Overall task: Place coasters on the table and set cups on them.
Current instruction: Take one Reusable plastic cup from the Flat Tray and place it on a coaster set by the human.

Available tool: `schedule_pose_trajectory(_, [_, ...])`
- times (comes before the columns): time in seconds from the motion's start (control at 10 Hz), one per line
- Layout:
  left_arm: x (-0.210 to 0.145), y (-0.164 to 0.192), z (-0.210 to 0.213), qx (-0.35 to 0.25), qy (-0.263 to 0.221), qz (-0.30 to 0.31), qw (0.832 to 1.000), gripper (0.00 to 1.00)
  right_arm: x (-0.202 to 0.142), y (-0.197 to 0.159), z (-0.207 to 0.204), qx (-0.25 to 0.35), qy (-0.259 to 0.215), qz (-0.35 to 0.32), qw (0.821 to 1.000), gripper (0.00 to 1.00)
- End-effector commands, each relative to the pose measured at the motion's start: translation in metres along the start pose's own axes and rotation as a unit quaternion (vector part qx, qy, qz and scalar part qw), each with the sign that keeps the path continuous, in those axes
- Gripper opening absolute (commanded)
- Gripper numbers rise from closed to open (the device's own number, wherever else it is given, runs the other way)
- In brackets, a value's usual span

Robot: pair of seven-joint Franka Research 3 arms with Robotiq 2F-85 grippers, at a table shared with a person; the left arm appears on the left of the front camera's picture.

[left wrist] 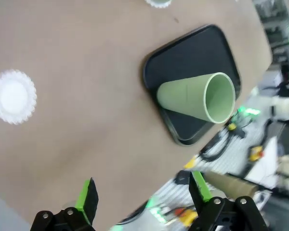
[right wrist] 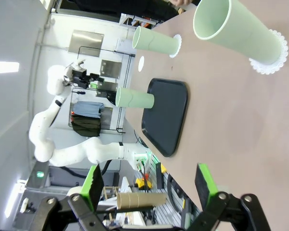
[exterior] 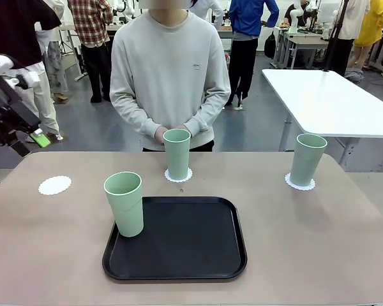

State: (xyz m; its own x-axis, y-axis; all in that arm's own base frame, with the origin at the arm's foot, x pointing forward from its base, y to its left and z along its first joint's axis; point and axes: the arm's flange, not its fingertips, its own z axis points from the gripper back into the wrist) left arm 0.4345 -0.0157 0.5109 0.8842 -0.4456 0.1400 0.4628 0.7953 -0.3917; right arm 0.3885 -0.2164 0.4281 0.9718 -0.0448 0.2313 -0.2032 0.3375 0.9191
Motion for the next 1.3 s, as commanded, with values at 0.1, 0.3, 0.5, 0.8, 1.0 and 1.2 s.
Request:
schedule_pose_trajectory(0.1, [-0.003, -0.036, -0.038, 0.093, -0.033, -0.182, 0.978, 1.0, 0.0, 0.001, 0.0, 0.0, 0.0, 0.001, 1.0, 1.0])
schedule_pose_trajectory(0.3, [0.002, -0.049, -0.063, 0.091, -0.042, -0.214, 0.972, 1.0, 0.0, 0.001, 0.0, 0.0, 0.0, 0.001, 1.0, 1.0])
schedule_pose_trajectory(0.5, [0.004, -0.046, -0.067, 0.081, -0.035, -0.203, 0.975, 1.0, 0.0, 0.001, 0.0, 0.0, 0.0, 0.001, 1.0, 1.0])
schedule_pose_trajectory(0.8, [0.008, -0.058, -0.065, 0.105, -0.021, -0.211, 0.972, 1.0, 0.0, 0.001, 0.0, 0.0, 0.0, 0.001, 1.0, 1.0])
schedule_pose_trajectory(1.0, [0.008, -0.058, -0.065, 0.105, -0.021, -0.211, 0.972, 1.0, 0.0, 0.001, 0.0, 0.0, 0.0, 0.001, 1.0, 1.0])
schedule_pose_trajectory(1.2, [0.004, -0.046, -0.076, 0.094, -0.079, -0.276, 0.953, 1.0, 0.0, 0.001, 0.0, 0.0, 0.0, 0.001, 1.0, 1.0])
